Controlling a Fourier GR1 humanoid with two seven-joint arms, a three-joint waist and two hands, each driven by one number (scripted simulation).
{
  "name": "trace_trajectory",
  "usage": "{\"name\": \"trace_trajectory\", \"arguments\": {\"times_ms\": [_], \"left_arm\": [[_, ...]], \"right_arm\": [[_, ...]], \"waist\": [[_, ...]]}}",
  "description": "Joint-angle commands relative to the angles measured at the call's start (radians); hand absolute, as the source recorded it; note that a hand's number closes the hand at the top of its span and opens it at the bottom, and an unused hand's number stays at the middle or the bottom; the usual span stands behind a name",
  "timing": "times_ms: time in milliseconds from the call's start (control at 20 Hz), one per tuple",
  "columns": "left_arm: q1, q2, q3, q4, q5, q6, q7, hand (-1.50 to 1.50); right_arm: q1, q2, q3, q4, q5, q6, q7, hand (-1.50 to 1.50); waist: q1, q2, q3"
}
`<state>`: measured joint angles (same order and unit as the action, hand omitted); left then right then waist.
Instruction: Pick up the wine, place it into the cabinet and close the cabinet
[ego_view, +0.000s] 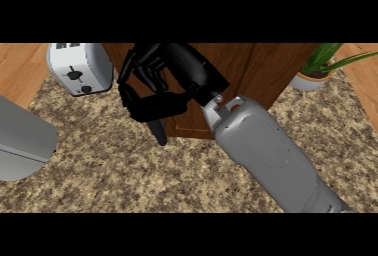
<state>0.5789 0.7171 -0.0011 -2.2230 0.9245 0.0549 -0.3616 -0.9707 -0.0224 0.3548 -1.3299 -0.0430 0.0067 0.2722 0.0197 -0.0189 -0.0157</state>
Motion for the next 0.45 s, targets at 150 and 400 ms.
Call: {"name": "trace_trajectory", "arguments": {"times_ms": [150,400], "left_arm": [[-0.085,-0.045,-0.079,0.036,-0.053,0.055,0.01,-1.5],[-0.139,-0.064,-0.099,0.08,-0.07,0.084,0.021,-1.5]], "right_arm": [[-0.012,-0.135,-0.125,0.167,0.031,0.007,-0.092,1.5],[-0.043,-0.116,-0.129,0.188,0.037,-0.015,-0.09,1.5]], "waist": [[-0.021,0.04,0.016],[-0.023,0.037,0.015]]}}
